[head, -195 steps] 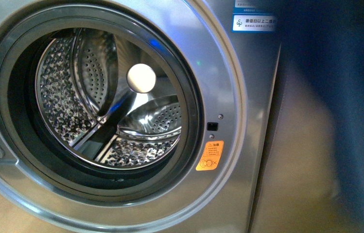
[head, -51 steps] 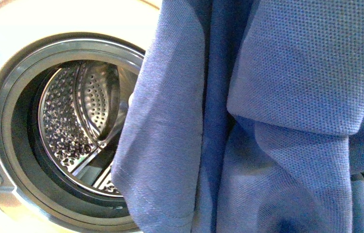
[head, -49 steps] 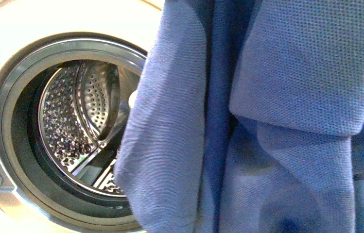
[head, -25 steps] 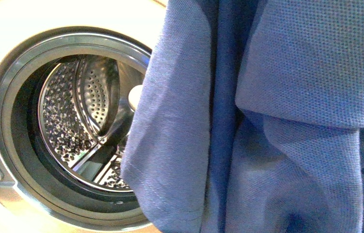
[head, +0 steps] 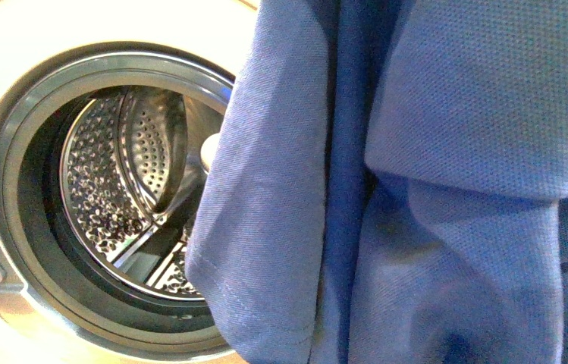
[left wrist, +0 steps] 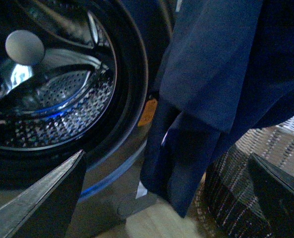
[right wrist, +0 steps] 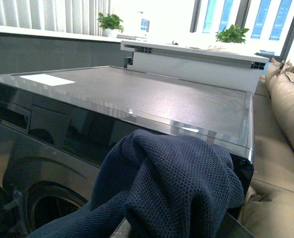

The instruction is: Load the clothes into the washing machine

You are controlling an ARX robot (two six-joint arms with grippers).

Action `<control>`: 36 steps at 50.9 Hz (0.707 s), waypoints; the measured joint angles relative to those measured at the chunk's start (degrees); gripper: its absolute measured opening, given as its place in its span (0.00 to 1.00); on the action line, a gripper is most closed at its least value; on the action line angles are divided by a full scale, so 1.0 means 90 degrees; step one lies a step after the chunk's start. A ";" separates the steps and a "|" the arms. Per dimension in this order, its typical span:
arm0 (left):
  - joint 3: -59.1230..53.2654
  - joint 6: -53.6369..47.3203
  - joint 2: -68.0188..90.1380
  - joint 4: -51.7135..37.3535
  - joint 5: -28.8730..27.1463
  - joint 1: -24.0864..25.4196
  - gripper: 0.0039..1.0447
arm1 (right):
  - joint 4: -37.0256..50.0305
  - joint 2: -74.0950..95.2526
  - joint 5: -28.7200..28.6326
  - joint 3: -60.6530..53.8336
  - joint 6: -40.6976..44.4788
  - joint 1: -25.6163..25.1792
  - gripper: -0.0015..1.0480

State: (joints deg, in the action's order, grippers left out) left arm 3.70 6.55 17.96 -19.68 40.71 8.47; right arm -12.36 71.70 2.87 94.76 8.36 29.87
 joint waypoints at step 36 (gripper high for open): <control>0.2263 0.0138 0.3604 -0.3842 -0.0522 -0.0670 0.94 | 0.0000 0.0000 0.0000 0.0000 0.0000 0.0000 0.08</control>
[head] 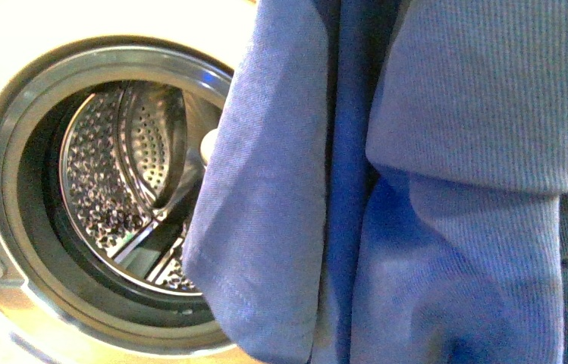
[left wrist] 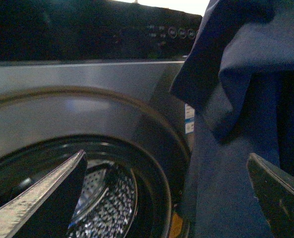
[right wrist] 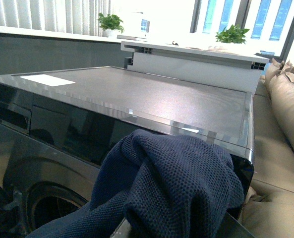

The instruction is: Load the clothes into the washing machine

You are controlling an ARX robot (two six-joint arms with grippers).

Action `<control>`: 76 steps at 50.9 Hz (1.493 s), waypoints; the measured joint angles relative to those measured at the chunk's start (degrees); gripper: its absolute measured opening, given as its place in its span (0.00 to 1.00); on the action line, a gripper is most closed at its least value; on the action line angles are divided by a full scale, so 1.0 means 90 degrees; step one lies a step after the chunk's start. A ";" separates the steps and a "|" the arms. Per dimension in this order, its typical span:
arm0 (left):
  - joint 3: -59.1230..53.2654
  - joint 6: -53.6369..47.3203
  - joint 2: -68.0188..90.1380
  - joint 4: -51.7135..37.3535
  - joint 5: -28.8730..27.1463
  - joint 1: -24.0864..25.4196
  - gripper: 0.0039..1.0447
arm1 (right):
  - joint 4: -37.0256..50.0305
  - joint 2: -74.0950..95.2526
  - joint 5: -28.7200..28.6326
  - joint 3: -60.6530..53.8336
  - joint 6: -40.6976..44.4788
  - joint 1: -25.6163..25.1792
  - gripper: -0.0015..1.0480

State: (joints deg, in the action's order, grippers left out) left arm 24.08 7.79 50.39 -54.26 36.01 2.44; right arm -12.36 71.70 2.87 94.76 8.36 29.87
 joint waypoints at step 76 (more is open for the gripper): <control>0.2684 -0.0296 0.3779 -0.0056 0.0265 -0.3509 0.94 | 0.0000 0.0000 0.0002 0.0000 0.0002 0.0000 0.08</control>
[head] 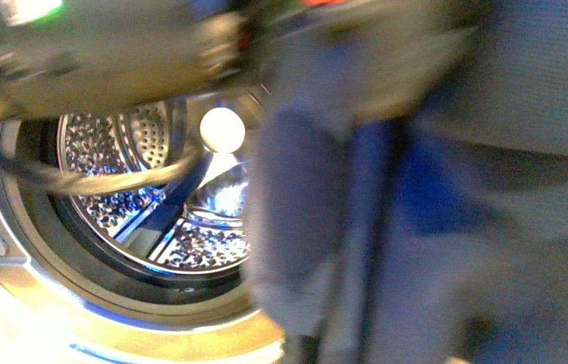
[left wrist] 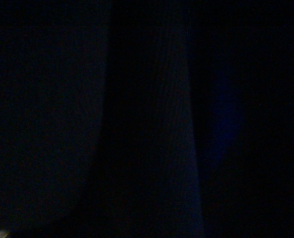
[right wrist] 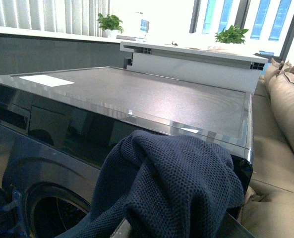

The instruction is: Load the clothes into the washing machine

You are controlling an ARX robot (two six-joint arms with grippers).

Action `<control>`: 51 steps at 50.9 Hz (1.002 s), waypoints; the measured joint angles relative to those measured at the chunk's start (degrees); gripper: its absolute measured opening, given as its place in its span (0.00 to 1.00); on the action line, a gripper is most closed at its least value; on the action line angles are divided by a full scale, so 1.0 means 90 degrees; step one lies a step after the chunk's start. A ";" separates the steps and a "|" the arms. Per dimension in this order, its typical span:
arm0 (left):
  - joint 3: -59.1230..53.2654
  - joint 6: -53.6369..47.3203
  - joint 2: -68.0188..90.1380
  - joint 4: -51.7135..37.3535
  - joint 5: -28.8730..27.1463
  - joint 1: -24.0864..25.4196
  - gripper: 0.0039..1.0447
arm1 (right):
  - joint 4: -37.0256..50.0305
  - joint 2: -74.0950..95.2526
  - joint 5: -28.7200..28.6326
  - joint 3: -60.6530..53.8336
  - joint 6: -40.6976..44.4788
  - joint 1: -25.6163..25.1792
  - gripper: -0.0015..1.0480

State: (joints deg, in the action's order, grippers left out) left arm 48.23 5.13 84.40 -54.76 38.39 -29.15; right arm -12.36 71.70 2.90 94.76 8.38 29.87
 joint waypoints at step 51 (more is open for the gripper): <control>0.1071 0.0639 0.0908 -0.0423 -0.1452 -0.1265 0.94 | 0.0002 0.0000 0.0005 0.0000 0.0000 -0.0002 0.08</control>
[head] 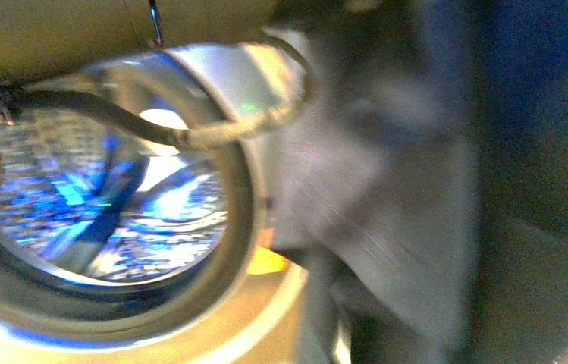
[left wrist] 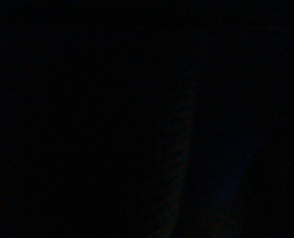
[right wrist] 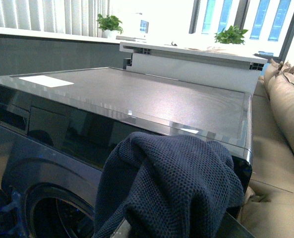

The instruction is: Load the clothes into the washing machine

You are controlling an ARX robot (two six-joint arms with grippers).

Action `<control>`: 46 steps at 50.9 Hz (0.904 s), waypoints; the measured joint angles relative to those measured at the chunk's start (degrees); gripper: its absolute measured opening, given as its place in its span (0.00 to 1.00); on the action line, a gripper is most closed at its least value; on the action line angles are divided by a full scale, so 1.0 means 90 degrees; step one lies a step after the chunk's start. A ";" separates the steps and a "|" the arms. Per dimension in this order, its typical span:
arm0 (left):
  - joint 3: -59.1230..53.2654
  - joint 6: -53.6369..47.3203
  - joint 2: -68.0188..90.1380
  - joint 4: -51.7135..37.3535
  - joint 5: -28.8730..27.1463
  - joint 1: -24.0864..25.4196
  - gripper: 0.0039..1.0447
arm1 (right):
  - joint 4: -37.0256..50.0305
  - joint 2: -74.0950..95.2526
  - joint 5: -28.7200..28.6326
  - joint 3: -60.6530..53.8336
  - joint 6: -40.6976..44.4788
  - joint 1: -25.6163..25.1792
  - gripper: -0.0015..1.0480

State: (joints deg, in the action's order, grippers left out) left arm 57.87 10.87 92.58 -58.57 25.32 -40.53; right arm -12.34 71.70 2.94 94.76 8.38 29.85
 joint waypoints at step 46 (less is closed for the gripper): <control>0.0148 0.0250 0.0272 -0.0619 -0.0646 0.0046 0.08 | 0.0015 -0.0002 -0.0002 0.0000 0.0000 0.0000 0.32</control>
State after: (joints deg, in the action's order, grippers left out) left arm 59.20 13.13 95.02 -64.14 19.51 -40.12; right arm -12.21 71.68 2.92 94.76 8.38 29.85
